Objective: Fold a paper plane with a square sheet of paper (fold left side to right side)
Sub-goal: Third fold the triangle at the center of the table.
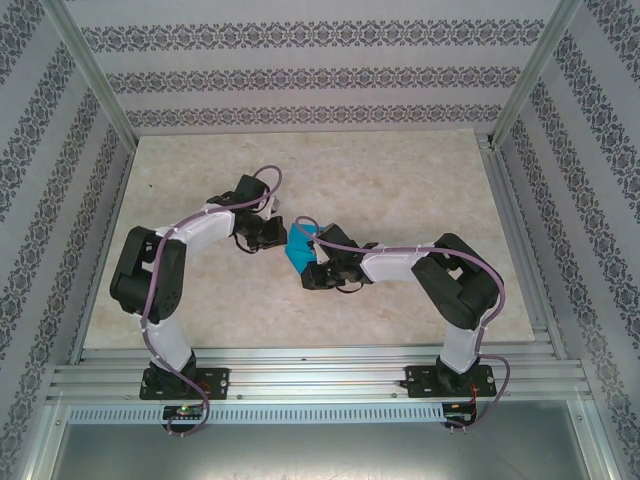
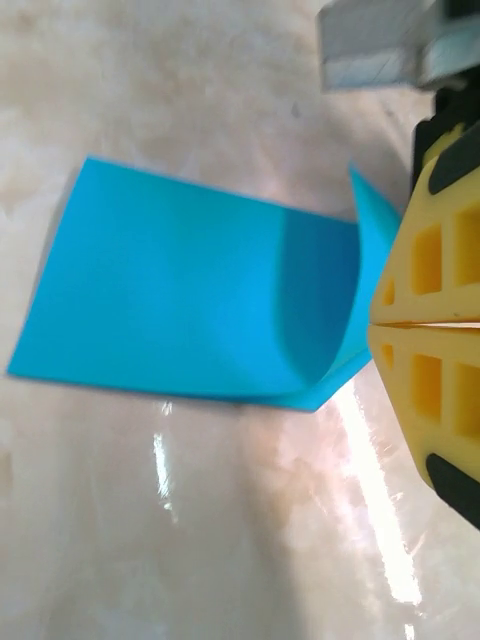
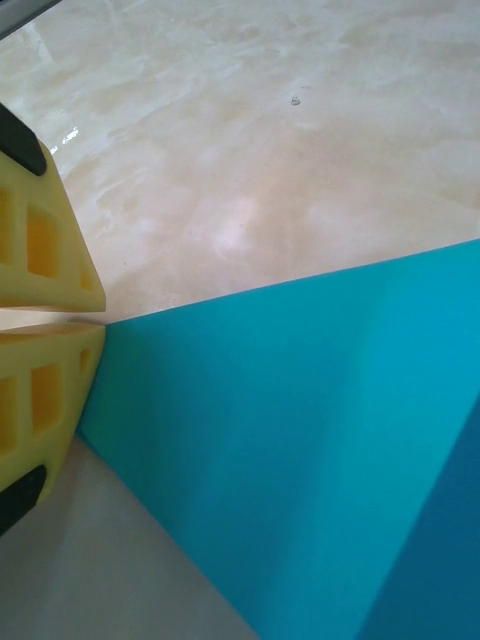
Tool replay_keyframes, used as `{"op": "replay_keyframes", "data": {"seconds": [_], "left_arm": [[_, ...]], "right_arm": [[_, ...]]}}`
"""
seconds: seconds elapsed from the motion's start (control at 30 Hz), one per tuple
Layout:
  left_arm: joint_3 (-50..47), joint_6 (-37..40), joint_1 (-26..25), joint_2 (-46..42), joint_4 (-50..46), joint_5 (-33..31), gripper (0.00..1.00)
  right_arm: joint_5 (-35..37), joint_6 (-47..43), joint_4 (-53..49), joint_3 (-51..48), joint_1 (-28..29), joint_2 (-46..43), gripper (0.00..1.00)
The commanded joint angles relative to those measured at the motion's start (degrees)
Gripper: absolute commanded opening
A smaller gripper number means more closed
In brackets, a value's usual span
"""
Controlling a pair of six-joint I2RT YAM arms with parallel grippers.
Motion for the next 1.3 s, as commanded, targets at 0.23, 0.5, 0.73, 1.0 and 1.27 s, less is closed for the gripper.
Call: {"op": "replay_keyframes", "data": {"seconds": [0.23,0.5,0.73,1.0,1.27], "left_arm": [[-9.44,-8.32,-5.01,-0.72,15.08,7.45,0.06],[-10.25,-13.27,-7.21,1.85,20.59,6.78,0.02],[-9.69,-13.55,-8.56,5.38,20.52,5.89,0.02],[-10.28,-11.12,-8.54,5.93,16.78,0.16,0.01],[-11.08,-8.34,-7.13,5.78,13.63,-5.16,0.01]], "right_arm": [[1.65,-1.06,-4.67,-2.52,-0.61,1.98,0.12],[1.80,-1.28,-5.28,-1.84,-0.41,2.64,0.10],[1.73,-1.48,-5.93,-1.34,-0.14,3.23,0.10],[2.64,-1.90,-8.08,-0.69,-0.08,3.49,0.10],[3.74,-2.51,-10.89,-0.08,-0.08,3.88,0.10]]}}
